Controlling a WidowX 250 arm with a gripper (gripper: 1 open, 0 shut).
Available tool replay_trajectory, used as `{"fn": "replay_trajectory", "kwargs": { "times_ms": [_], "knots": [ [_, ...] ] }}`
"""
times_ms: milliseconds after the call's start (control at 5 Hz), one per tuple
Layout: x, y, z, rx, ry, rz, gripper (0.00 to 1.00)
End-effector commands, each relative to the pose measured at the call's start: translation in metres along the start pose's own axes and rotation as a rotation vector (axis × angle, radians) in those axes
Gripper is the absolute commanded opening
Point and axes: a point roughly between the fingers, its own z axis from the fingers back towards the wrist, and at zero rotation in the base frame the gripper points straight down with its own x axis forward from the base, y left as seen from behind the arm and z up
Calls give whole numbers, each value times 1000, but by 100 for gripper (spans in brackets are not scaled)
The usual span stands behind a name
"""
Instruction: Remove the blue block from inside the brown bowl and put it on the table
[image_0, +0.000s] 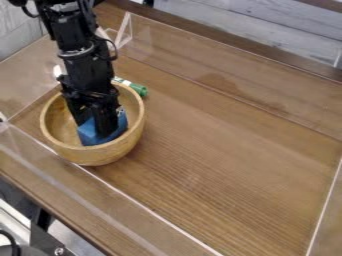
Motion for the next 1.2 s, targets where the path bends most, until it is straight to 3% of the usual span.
{"fn": "replay_trajectory", "kwargs": {
  "times_ms": [0,1000],
  "knots": [
    [8,4,22,36,-74,2,0],
    [5,-1,27,12,-81,1,0]
  ]
}}
